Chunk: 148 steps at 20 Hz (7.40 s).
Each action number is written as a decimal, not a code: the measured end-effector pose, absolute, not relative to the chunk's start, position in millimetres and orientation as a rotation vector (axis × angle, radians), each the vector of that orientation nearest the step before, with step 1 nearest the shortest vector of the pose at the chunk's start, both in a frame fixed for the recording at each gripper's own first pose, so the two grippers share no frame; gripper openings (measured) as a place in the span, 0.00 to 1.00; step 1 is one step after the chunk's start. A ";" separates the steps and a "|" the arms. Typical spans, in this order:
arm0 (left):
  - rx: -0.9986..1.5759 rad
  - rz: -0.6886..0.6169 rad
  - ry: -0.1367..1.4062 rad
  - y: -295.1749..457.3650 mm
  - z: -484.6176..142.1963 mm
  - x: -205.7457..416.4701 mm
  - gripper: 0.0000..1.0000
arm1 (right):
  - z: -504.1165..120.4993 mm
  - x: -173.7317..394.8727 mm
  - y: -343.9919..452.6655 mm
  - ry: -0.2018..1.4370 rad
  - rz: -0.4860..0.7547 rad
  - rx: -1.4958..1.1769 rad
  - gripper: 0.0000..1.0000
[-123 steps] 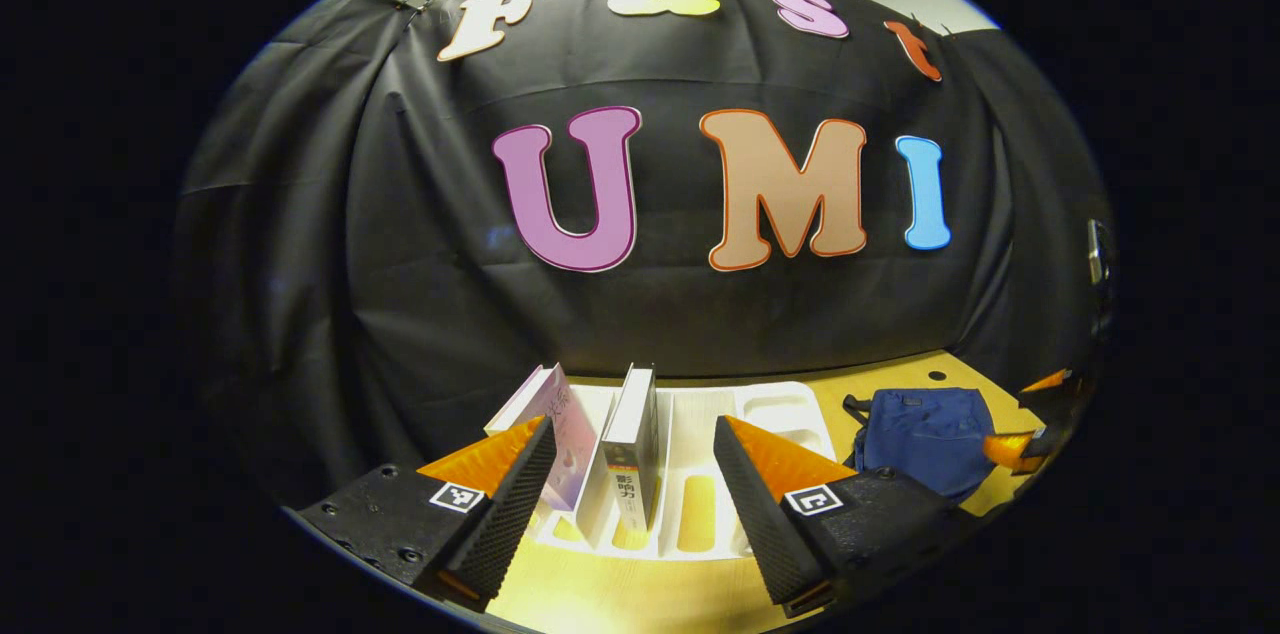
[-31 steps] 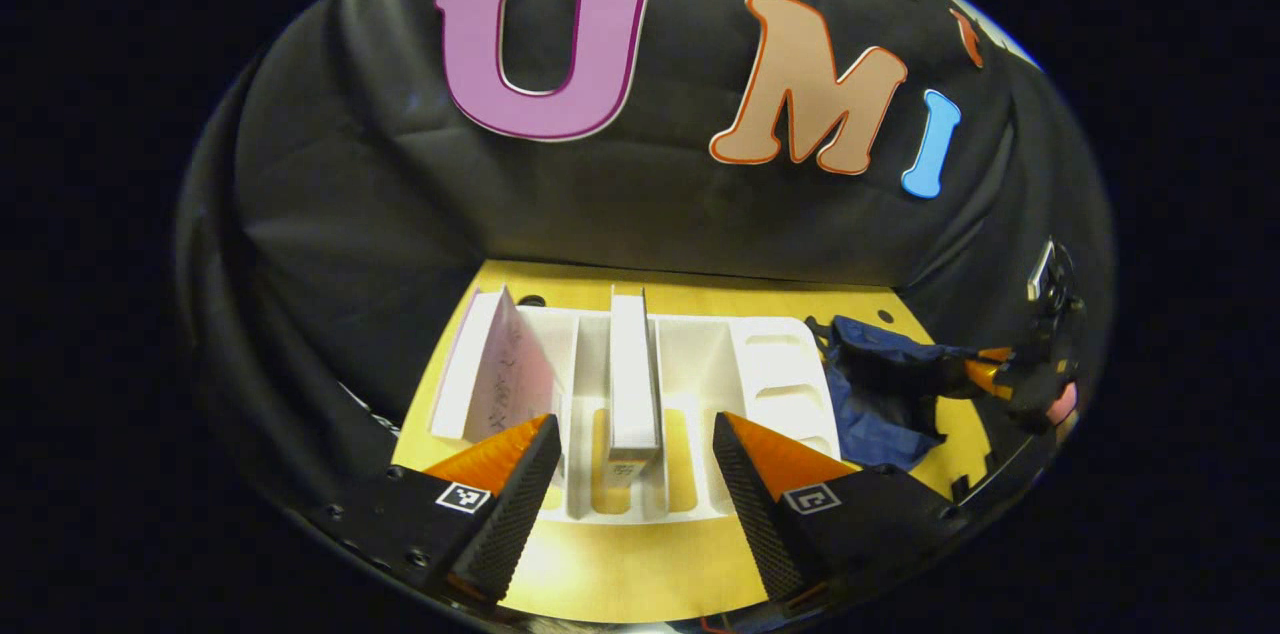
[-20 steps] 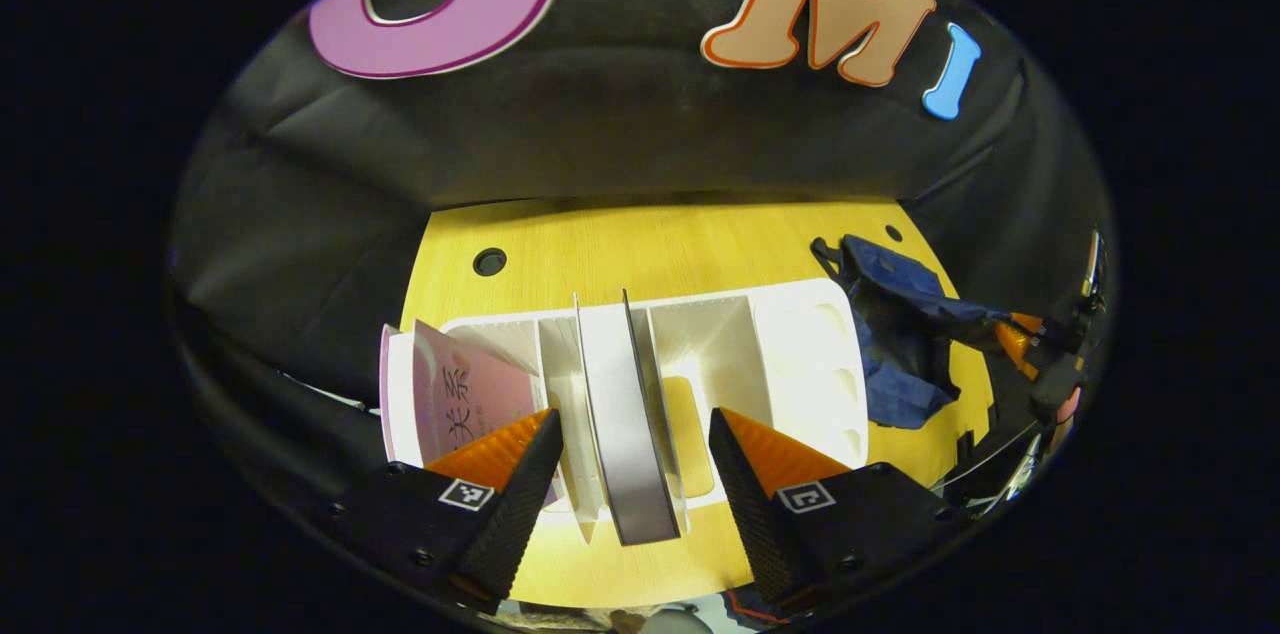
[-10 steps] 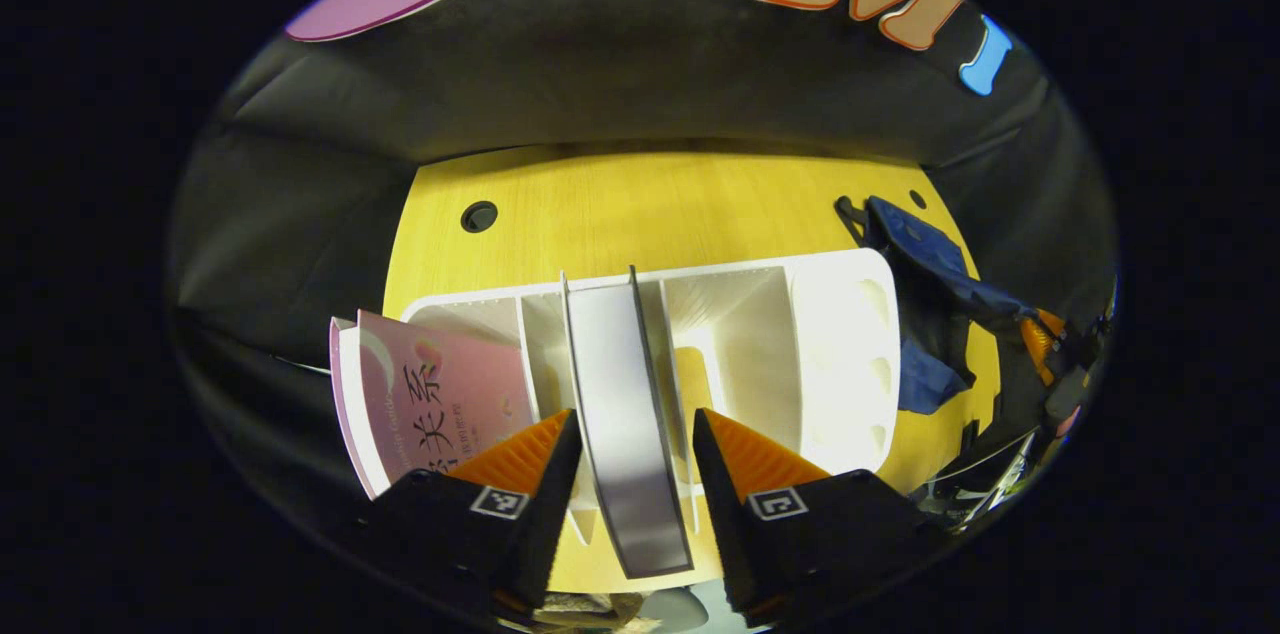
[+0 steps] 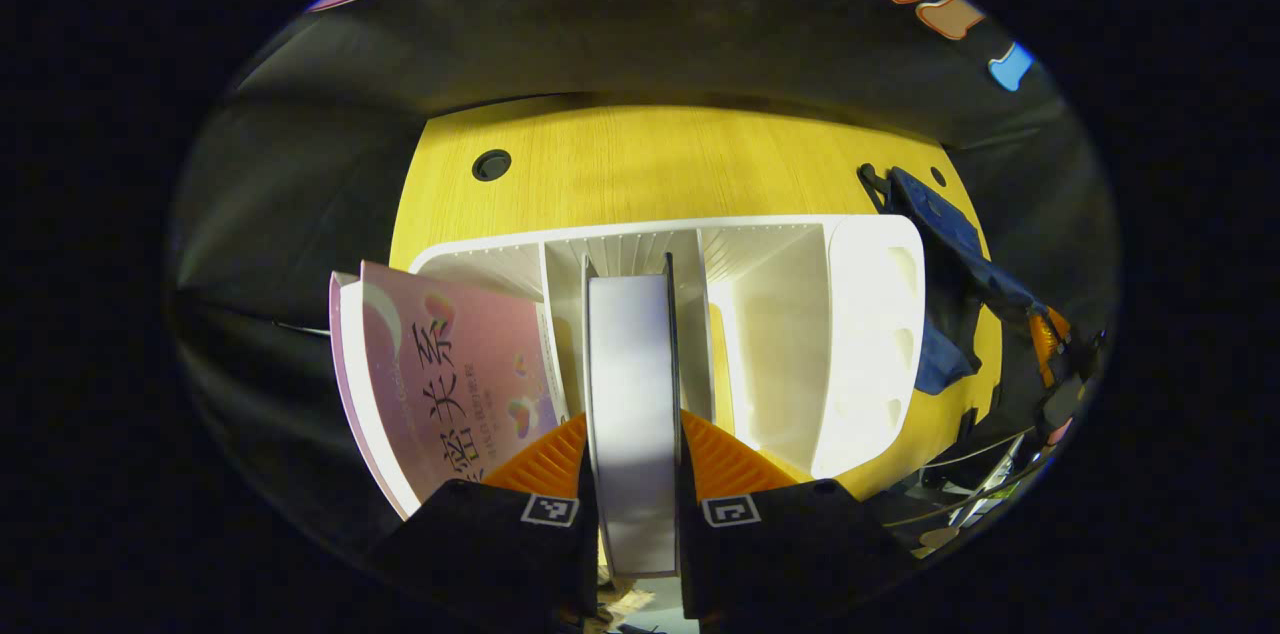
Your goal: Open the schoolbag, grab two books from the bookshelf and put them into the schoolbag.
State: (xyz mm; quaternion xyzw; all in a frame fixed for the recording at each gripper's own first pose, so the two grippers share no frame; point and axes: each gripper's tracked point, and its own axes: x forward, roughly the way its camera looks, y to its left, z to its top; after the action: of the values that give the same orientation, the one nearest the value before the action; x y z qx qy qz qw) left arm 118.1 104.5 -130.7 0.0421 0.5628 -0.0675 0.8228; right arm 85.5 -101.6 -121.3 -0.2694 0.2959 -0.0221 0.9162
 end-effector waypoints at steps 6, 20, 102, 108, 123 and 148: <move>0.128 -0.124 1.130 111.9 -89.2 88.8 0.28 | -116.5 87.5 -102.6 0.589 -0.031 -0.547 0.02; -0.126 -0.144 0.893 40.3 34.2 -24.6 0.28 | -103.6 97.8 -107.1 0.509 0.046 -0.506 0.02; -0.370 -0.466 0.521 -225.5 -154.0 20.3 0.96 | -71.1 111.1 -99.7 0.361 0.017 -0.498 0.03; -0.185 -0.287 0.369 -111.7 -55.8 19.3 0.95 | -72.1 110.4 -100.1 0.367 0.014 -0.501 0.03; 0.026 0.091 0.549 186.8 3.8 67.2 0.94 | -75.6 114.4 -97.3 0.395 0.012 -0.495 0.03; 0.051 0.041 1.149 218.5 -123.9 110.5 0.34 | -79.3 114.6 -100.2 0.442 -0.069 -0.518 0.02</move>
State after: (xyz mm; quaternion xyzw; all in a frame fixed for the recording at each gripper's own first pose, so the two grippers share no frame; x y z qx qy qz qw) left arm 110.5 218.5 -123.9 0.0240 0.5434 0.0194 0.8389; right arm 114.6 -100.2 -79.3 -0.2540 0.2169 -0.0339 0.9420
